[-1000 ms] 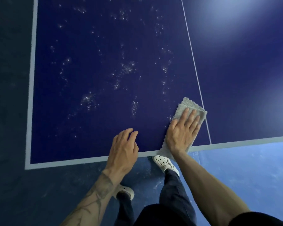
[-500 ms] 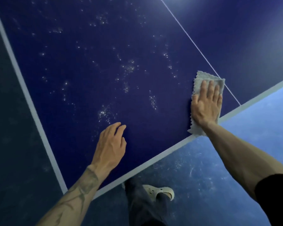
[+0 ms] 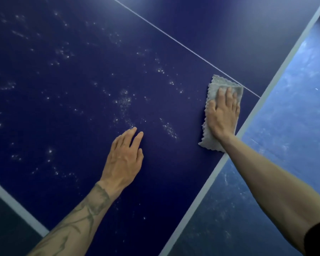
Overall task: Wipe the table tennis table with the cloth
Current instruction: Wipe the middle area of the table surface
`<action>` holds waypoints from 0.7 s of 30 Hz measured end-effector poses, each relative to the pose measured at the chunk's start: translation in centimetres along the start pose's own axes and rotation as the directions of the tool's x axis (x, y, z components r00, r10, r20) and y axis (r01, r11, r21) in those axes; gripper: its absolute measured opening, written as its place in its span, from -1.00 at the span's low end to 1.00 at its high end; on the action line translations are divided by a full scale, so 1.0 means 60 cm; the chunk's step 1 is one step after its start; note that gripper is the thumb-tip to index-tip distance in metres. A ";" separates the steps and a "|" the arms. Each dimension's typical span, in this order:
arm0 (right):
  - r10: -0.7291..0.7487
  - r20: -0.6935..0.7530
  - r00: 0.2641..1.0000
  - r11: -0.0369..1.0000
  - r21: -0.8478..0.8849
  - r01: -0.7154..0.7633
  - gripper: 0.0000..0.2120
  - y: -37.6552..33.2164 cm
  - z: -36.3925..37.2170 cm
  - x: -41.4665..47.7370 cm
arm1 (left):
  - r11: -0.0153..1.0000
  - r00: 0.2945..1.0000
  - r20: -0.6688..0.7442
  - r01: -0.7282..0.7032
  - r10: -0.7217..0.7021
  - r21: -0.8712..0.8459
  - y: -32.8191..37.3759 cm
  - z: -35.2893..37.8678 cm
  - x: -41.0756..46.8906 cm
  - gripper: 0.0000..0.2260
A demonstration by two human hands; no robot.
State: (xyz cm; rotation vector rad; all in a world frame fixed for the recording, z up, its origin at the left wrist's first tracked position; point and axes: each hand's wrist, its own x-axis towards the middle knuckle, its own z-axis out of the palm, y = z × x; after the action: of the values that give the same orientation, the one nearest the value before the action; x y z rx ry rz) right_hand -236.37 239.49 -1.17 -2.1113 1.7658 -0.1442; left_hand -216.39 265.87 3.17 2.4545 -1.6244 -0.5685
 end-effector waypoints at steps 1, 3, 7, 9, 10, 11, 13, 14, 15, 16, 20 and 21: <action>-0.010 0.019 1.000 1.000 0.003 0.010 -0.40 0.007 -0.002 -0.002 | 1.000 1.000 0.006 -0.018 0.018 0.006 -0.005 -0.002 0.011 -0.54; -0.004 0.046 0.999 1.000 -0.008 0.004 -0.41 0.022 -0.005 -0.006 | 0.998 0.998 0.012 -0.063 0.063 0.025 -0.014 -0.001 0.038 -0.54; 0.126 -0.034 0.991 0.991 -0.039 -0.127 -0.42 0.020 0.012 -0.010 | 0.983 0.987 -0.009 -0.157 0.159 0.090 -0.037 0.006 0.096 -0.54; 0.221 -0.105 0.970 0.974 -0.024 -0.225 -0.40 -0.014 0.031 -0.001 | 0.971 0.978 -0.037 -0.200 0.207 0.131 -0.053 0.013 0.120 -0.56; 0.263 -0.125 0.957 0.964 -0.003 -0.266 -0.39 -0.036 0.041 0.003 | 0.963 0.971 -0.050 -0.225 0.235 0.151 -0.063 0.017 0.128 -0.55; 0.277 -0.136 0.951 0.960 0.011 -0.278 -0.38 -0.059 0.053 0.004 | 0.953 0.962 -0.061 -0.254 0.267 0.165 -0.072 0.022 0.136 -0.53; 0.196 -0.136 0.971 0.980 0.005 -0.197 -0.37 -0.099 0.077 -0.008 | 0.933 0.942 -0.077 -0.310 0.327 0.183 -0.092 0.031 0.142 -0.49; 0.133 -0.122 0.984 0.991 -0.004 -0.134 -0.37 -0.110 0.088 -0.023 | 0.925 0.934 -0.074 -0.331 0.349 0.185 -0.100 0.035 0.142 -0.49; 0.083 -0.107 0.991 0.996 -0.015 -0.085 -0.37 -0.110 0.094 -0.040 | 0.921 0.930 -0.068 -0.345 0.362 0.180 -0.106 0.038 0.140 -0.48; 0.060 -0.096 0.994 0.998 -0.028 -0.063 -0.37 -0.102 0.097 -0.053 | 0.918 0.927 -0.066 -0.354 0.370 0.177 -0.112 0.041 0.139 -0.48; 0.270 -0.135 0.953 0.962 0.001 -0.272 -0.35 -0.028 0.069 -0.072 | 0.926 0.927 -0.093 -0.348 0.363 0.145 -0.121 0.050 0.137 -0.49; 0.332 -0.142 0.933 0.943 0.022 -0.332 -0.35 -0.016 0.061 -0.068 | 0.927 0.927 -0.099 -0.346 0.361 0.141 -0.122 0.053 0.137 -0.50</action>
State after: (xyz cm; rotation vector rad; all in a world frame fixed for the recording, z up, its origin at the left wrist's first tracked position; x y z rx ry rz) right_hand -235.14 244.36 -3.54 -1.8076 2.1791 -0.2050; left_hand -208.51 261.61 -3.99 2.1385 -2.0356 -0.2650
